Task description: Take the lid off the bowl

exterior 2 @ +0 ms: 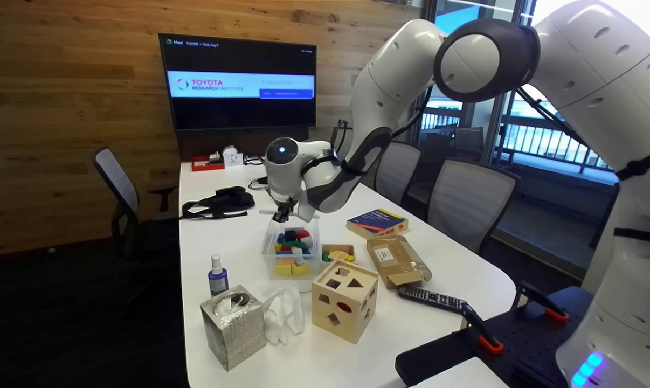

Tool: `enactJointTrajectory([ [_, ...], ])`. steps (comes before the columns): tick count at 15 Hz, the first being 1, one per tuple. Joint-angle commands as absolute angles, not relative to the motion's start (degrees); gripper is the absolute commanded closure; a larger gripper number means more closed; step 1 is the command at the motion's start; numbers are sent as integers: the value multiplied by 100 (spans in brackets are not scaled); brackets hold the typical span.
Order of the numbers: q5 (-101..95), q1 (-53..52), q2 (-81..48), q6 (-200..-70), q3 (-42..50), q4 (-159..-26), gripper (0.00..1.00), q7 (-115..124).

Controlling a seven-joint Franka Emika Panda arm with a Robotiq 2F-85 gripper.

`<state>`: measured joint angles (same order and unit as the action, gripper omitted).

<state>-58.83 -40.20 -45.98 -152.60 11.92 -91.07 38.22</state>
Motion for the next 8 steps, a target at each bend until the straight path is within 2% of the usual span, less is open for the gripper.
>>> enactJointTrajectory([
  [1,-6637,-4252,-4490,-14852,1390,-9127,91,5184],
  [8,-7809,-3950,-4381,-13293,797,-9204,91,7206],
])
